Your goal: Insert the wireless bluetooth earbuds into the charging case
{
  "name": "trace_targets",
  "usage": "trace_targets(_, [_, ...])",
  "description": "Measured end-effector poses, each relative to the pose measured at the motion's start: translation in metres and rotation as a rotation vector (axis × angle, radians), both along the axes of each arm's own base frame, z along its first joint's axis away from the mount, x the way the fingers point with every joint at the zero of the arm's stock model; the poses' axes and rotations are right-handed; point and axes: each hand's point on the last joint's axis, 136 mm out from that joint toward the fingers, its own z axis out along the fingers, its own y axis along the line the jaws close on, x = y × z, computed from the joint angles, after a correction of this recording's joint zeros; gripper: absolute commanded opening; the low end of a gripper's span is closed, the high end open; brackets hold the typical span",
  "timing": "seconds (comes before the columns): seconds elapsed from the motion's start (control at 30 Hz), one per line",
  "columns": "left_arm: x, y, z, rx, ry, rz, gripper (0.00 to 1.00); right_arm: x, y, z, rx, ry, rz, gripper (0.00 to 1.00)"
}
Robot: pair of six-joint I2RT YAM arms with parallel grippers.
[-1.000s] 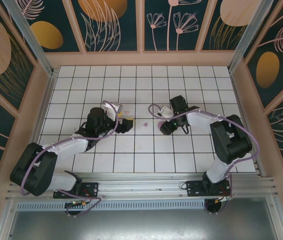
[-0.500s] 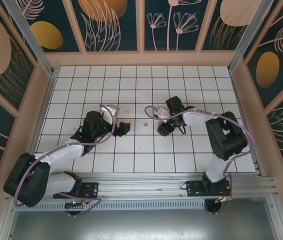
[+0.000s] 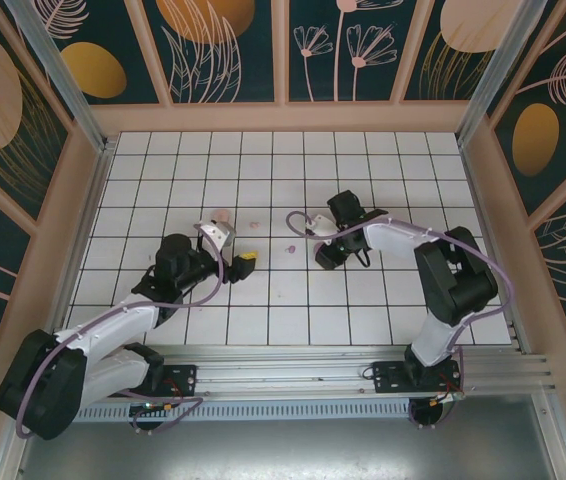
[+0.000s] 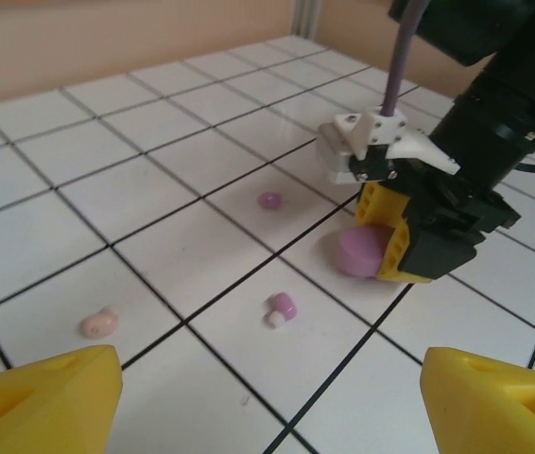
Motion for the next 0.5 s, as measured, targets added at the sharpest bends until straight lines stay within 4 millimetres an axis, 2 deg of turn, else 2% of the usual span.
trace_targets(0.17, [-0.019,-0.014,0.007,-0.004,-0.074,-0.156,0.82,-0.019,0.033,0.041,0.027,-0.068,0.105,0.25])
trace_targets(0.27, [-0.031,-0.022,0.009,-0.003,-0.108,-0.248,0.78,-0.031,0.052,0.064,0.046,-0.091,0.169,0.25])
trace_targets(0.5, [-0.046,-0.031,0.015,-0.015,-0.132,-0.371,0.77,-0.071,0.095,0.098,0.113,-0.049,0.321,0.25])
